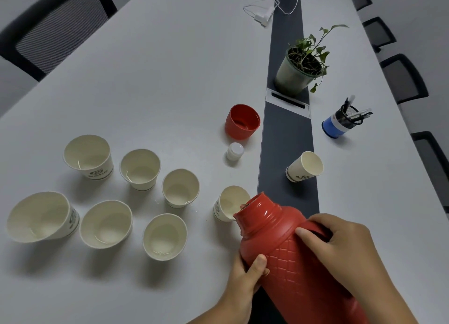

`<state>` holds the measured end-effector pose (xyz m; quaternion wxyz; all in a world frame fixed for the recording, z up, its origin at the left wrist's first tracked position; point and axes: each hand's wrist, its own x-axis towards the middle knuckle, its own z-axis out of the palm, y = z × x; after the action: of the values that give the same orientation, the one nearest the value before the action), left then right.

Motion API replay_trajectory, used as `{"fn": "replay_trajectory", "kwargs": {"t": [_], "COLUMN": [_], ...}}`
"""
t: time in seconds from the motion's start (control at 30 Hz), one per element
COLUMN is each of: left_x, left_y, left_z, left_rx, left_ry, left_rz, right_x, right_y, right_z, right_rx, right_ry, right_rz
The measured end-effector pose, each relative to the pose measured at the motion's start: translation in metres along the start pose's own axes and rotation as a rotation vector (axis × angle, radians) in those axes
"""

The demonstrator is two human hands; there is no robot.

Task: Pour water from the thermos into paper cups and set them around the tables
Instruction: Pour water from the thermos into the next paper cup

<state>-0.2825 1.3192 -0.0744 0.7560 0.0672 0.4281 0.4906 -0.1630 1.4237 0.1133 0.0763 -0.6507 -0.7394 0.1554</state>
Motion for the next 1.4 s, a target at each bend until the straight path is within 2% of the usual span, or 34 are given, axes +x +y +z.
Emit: {"fn": "replay_trajectory", "kwargs": {"t": [0.6, 1.4], "left_x": [-0.001, -0.014], "left_y": [0.004, 0.02], "left_z": [0.007, 0.011], "left_rx": [-0.059, -0.005], "left_ry": [0.006, -0.049], "left_rz": [0.027, 0.042], "right_x": [0.008, 0.019], "right_y": [0.002, -0.001], "right_z": [0.002, 0.001], "right_rx": [-0.038, -0.094], "right_ry": [0.005, -0.005], "right_rz": [-0.03, -0.085]}}
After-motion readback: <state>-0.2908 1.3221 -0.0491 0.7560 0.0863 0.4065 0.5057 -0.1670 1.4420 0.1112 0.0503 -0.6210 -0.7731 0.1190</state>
